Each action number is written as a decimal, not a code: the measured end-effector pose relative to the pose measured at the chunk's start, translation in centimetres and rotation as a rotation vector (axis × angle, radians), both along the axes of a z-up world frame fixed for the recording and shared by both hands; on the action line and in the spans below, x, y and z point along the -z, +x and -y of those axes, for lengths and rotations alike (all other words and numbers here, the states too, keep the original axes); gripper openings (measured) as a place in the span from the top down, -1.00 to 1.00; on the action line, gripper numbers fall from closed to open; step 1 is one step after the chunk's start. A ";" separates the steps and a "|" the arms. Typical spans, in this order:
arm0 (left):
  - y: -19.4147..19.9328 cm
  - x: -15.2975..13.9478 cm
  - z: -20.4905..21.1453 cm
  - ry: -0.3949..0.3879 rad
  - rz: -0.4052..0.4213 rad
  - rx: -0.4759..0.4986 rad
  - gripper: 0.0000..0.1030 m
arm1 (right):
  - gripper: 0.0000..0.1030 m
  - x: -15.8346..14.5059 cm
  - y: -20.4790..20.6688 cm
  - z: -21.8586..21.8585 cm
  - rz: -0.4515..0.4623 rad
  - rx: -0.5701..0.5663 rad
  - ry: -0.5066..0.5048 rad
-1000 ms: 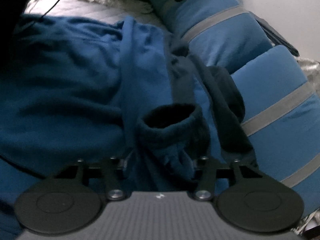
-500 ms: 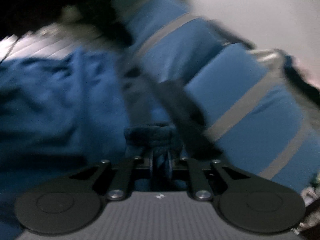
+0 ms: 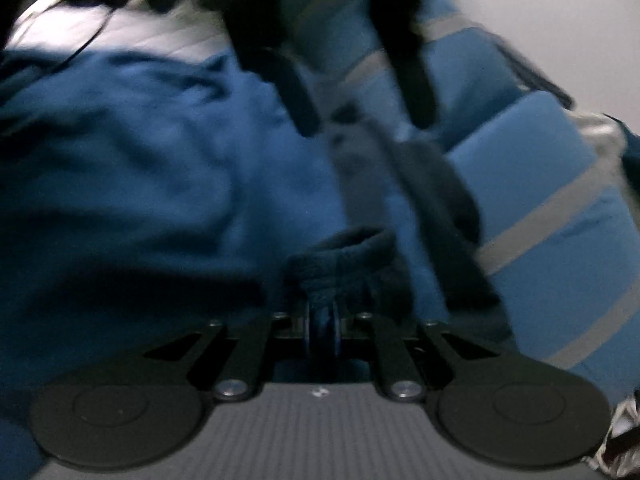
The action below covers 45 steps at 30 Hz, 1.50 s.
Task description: Fold clothes
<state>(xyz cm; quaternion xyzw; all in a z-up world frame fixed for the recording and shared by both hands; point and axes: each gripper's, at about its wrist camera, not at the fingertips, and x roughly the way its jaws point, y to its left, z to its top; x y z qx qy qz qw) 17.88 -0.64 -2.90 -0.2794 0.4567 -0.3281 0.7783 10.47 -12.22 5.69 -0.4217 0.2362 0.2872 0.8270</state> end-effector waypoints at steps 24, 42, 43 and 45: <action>1.4 8.0 1.4 -0.262 -0.418 -0.150 -0.33 | 0.79 -0.8 -3.9 0.8 0.055 -0.084 0.027; 1.5 6.4 2.2 -0.207 -0.350 -0.088 0.73 | 0.74 -0.4 -3.8 0.7 0.153 -0.053 0.022; 1.4 6.1 2.1 -0.212 -0.333 -0.095 0.74 | 0.69 -0.5 -3.4 0.8 0.172 -0.023 0.027; 1.5 5.2 1.8 -0.241 -0.291 -0.102 0.75 | 0.10 -0.6 -2.7 1.1 0.208 0.038 0.037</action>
